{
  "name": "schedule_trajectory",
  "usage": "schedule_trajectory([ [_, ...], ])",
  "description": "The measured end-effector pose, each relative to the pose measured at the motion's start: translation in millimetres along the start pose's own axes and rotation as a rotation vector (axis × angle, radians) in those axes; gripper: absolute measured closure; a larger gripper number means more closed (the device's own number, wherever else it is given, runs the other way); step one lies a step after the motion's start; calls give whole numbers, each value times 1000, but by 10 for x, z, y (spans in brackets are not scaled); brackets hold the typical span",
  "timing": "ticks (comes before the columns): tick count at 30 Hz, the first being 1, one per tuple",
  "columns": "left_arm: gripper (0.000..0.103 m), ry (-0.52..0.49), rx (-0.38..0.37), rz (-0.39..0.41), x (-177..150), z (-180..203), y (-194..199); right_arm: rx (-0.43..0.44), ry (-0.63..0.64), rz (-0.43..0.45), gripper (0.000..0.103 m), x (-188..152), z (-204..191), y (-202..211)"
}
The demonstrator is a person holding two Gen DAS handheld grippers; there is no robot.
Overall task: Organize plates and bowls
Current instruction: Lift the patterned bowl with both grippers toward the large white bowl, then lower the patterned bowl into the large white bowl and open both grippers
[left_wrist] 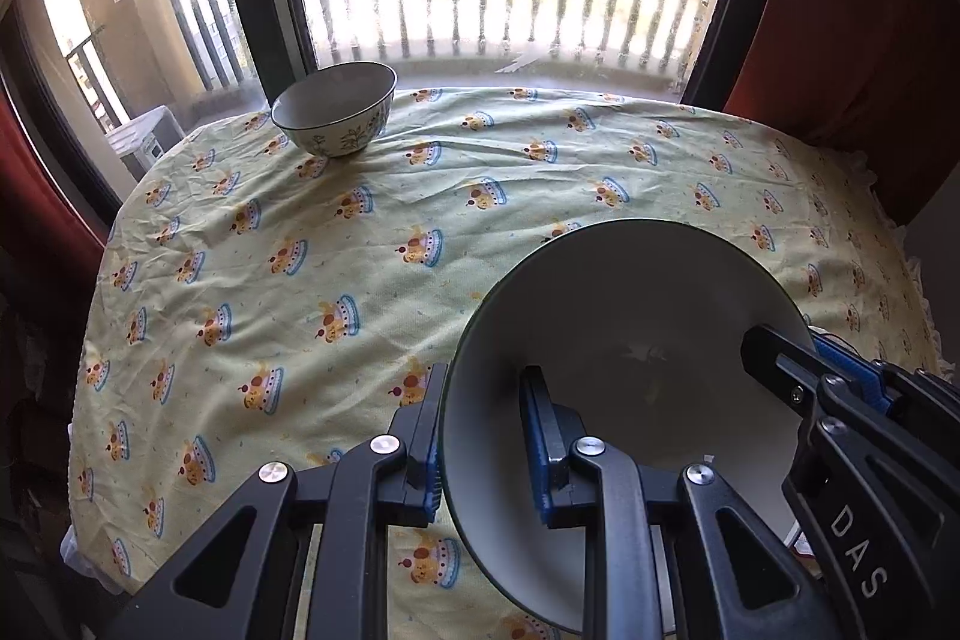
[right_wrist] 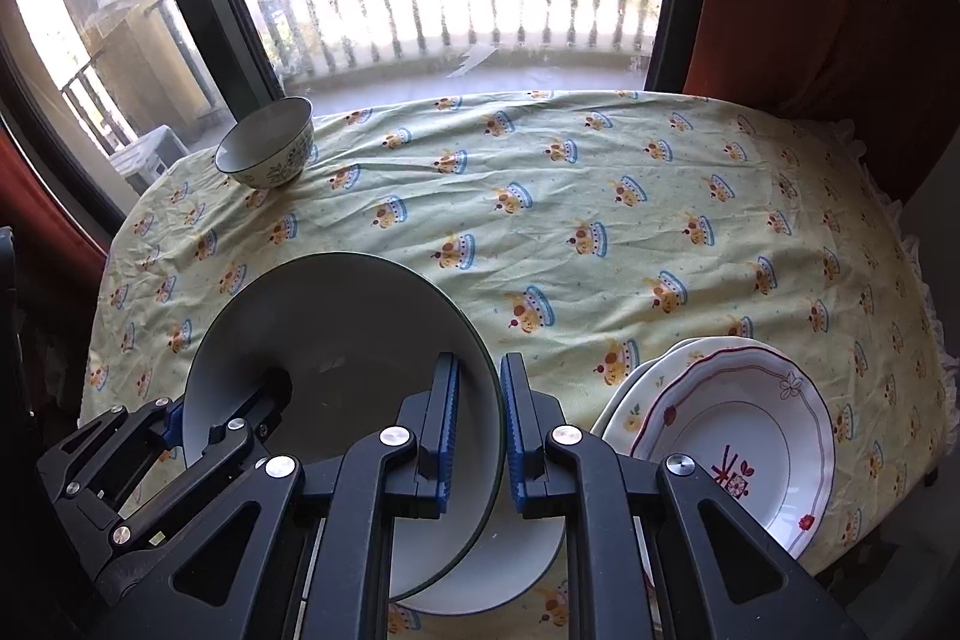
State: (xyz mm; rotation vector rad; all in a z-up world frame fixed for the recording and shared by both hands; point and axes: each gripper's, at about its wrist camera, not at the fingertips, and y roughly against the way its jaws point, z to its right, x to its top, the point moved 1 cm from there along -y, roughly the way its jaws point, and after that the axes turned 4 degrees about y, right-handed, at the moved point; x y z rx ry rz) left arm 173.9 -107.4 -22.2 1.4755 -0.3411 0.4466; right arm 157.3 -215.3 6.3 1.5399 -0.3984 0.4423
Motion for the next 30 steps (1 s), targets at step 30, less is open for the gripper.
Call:
schedule_trajectory([
  [30,83,120,67,-129,-512,146,-371,66,86,-117,86,-414,220,-416],
])
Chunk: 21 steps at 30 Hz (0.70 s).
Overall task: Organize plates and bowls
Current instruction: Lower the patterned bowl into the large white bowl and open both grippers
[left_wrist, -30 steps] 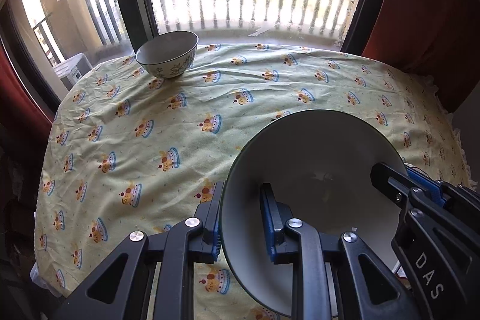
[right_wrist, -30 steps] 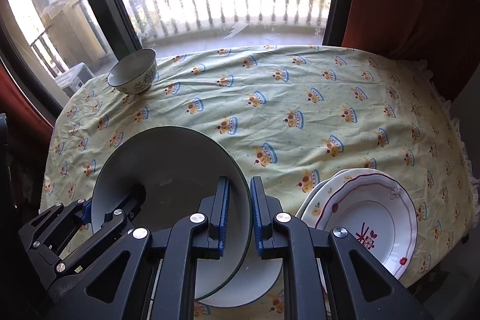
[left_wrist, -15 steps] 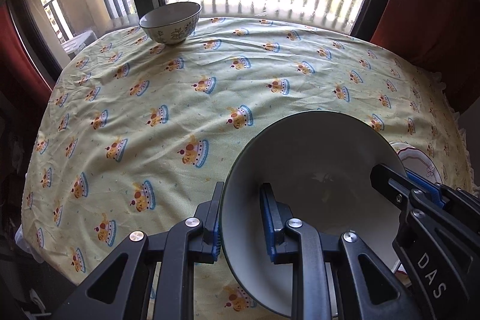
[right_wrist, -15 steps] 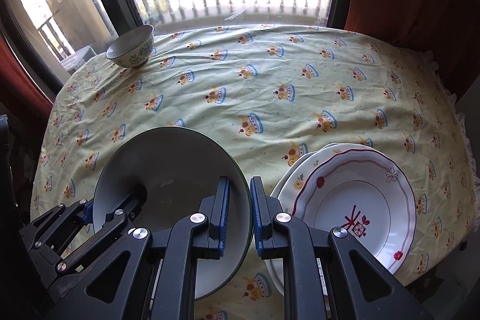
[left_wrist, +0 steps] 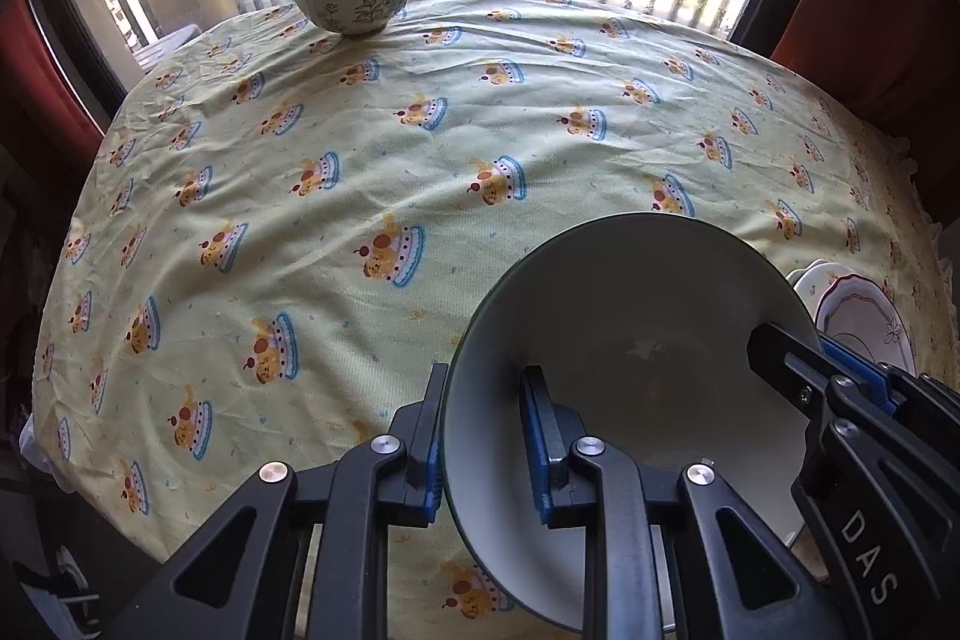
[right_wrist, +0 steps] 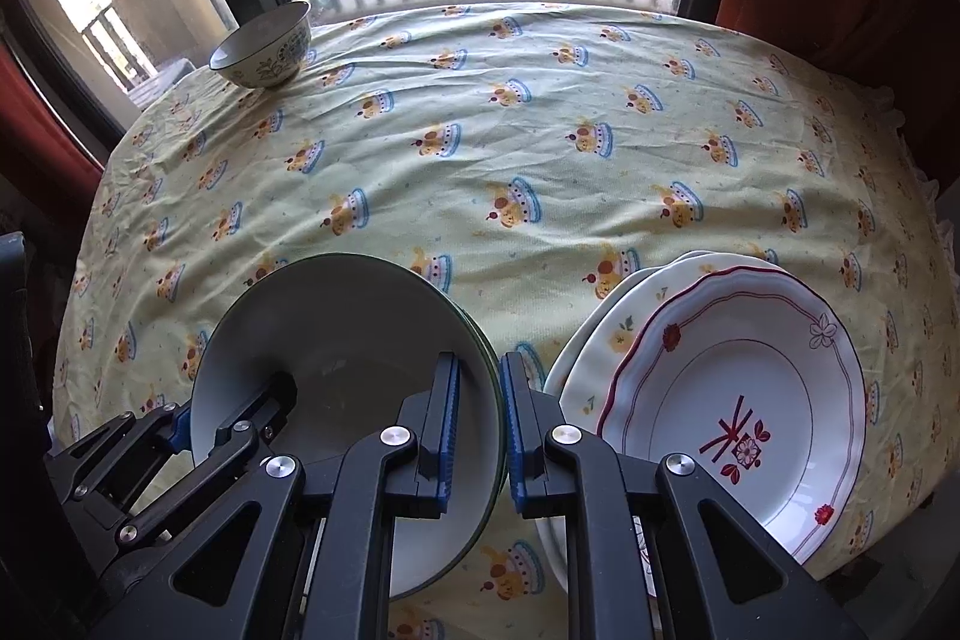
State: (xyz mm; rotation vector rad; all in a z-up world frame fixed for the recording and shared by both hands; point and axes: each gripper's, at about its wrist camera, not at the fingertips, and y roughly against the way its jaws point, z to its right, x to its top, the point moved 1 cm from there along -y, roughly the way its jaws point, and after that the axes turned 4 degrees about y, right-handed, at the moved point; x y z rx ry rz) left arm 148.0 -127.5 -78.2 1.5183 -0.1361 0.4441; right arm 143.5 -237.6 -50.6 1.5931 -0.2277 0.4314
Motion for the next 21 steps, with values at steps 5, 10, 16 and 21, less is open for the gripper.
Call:
schedule_trajectory([
  [5,83,-7,10,7,10,19,-26,-10,-9,7,86,-7,20,-29],
  [10,73,10,-3,-27,13,-7,-45,1,-30,21,83,-5,21,-20],
  [16,47,18,-19,-55,33,-99,-16,6,-17,-10,38,32,-3,-30],
  [21,29,25,-50,-29,185,-253,74,15,-66,-43,35,139,28,-60],
])
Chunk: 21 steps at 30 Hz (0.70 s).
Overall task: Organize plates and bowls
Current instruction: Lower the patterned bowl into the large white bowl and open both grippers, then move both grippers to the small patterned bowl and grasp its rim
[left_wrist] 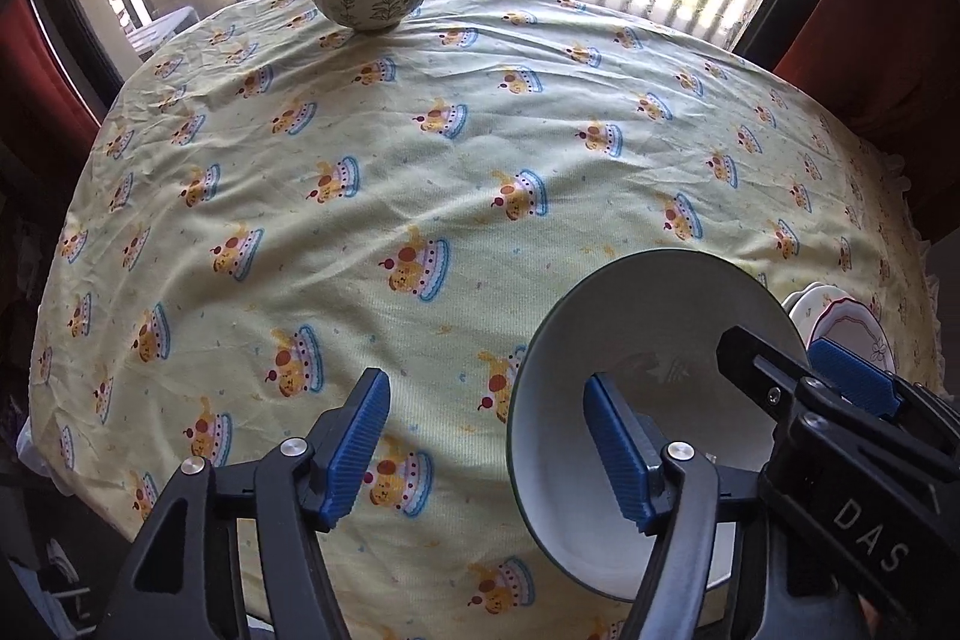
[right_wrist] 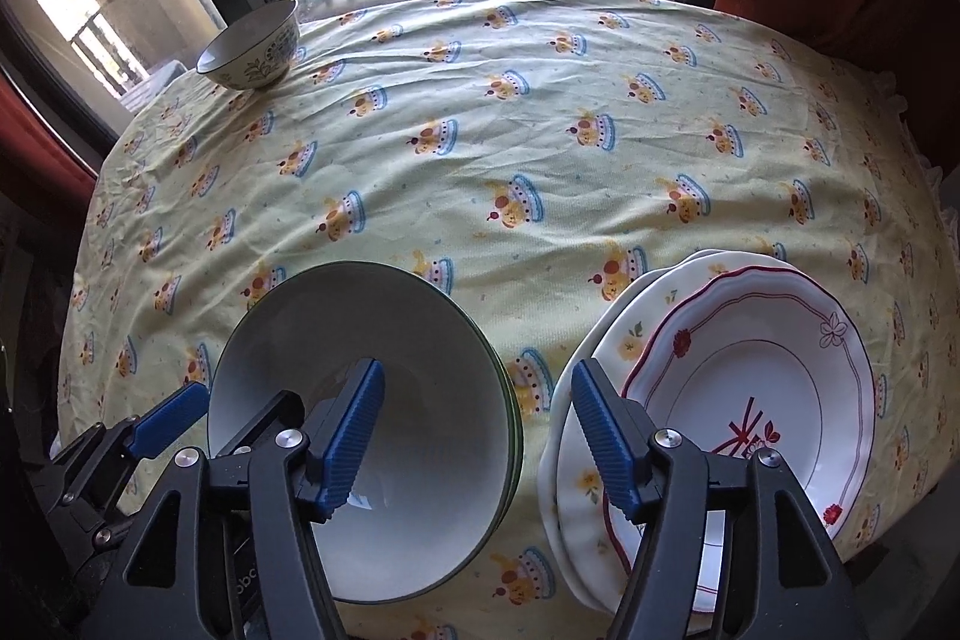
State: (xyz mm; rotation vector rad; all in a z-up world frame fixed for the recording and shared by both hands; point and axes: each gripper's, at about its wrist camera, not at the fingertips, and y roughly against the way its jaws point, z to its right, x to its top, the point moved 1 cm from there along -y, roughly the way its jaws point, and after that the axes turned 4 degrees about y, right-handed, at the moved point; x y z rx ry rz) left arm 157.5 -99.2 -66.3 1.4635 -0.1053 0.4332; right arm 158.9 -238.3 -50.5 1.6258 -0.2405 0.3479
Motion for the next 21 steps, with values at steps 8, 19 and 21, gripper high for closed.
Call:
schedule_trajectory([
  [8,19,-24,-76,1,230,-251,-23,-125,17,77,35,205,-220,89],
  [19,21,-32,-195,17,598,-544,9,-140,-71,99,35,502,-617,34],
  [21,21,-47,-178,24,691,-613,-51,-155,-68,99,35,564,-718,8],
])
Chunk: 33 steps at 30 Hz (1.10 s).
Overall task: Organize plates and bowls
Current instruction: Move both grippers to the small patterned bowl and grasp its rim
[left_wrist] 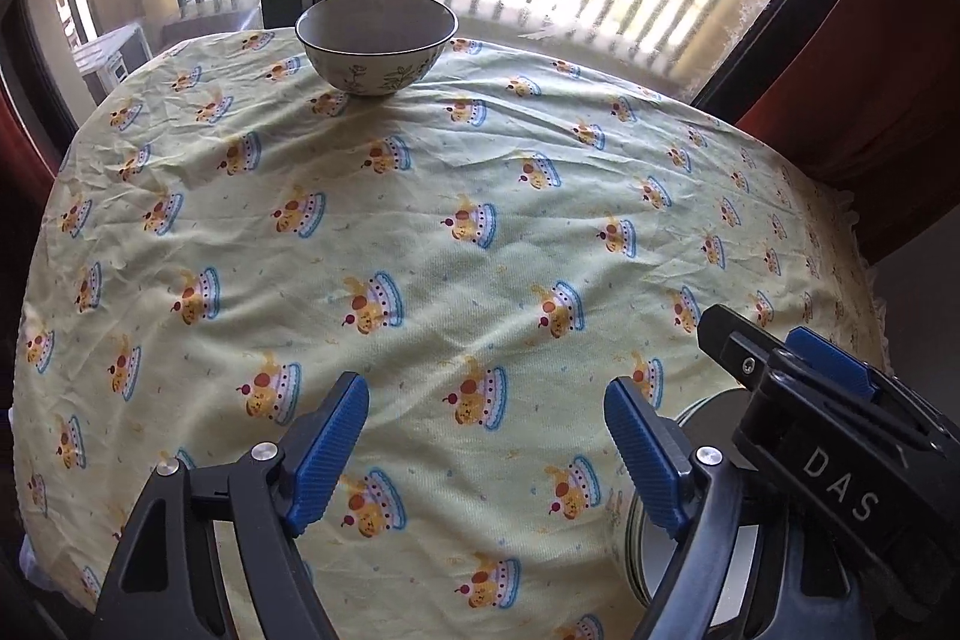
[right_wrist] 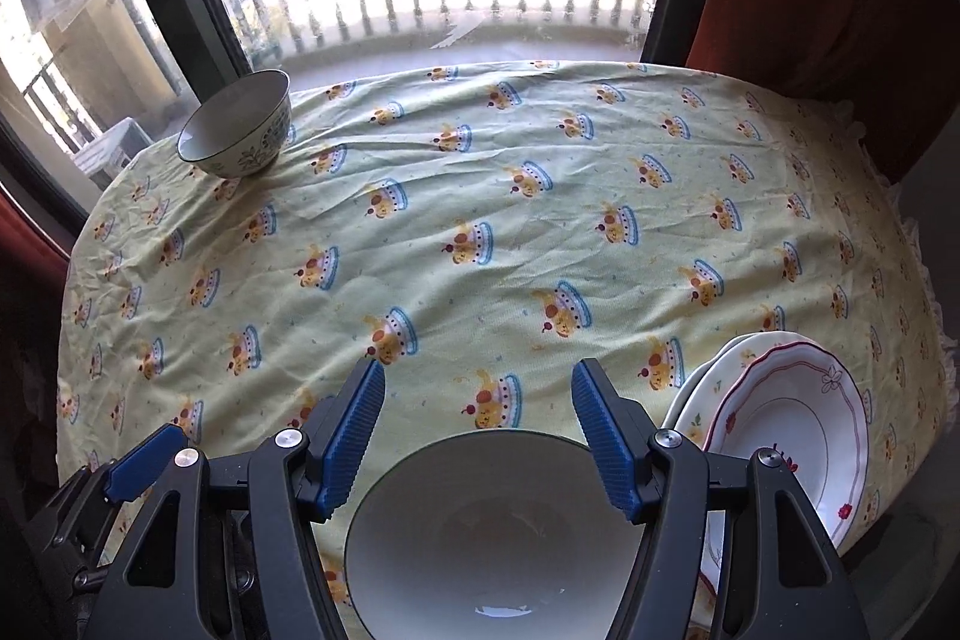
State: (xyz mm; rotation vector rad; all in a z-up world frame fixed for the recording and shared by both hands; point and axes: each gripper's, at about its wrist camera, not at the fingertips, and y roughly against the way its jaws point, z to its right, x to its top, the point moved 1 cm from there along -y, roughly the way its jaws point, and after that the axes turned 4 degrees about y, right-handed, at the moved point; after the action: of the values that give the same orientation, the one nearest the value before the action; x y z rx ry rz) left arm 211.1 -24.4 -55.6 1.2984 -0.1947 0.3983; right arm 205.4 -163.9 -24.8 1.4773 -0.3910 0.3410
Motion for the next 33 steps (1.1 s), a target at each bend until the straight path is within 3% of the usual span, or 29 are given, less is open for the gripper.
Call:
schedule_trajectory([
  [7,22,14,0,12,317,-355,-80,12,-36,23,35,213,-331,-99],
  [17,22,14,66,68,1022,-794,-208,28,-23,87,35,783,-911,-342],
  [24,25,-16,77,113,1472,-896,-300,22,-30,115,35,1192,-1139,-496],
  [33,25,-95,110,148,2049,-949,-691,13,-92,120,35,1671,-1301,-919],
])
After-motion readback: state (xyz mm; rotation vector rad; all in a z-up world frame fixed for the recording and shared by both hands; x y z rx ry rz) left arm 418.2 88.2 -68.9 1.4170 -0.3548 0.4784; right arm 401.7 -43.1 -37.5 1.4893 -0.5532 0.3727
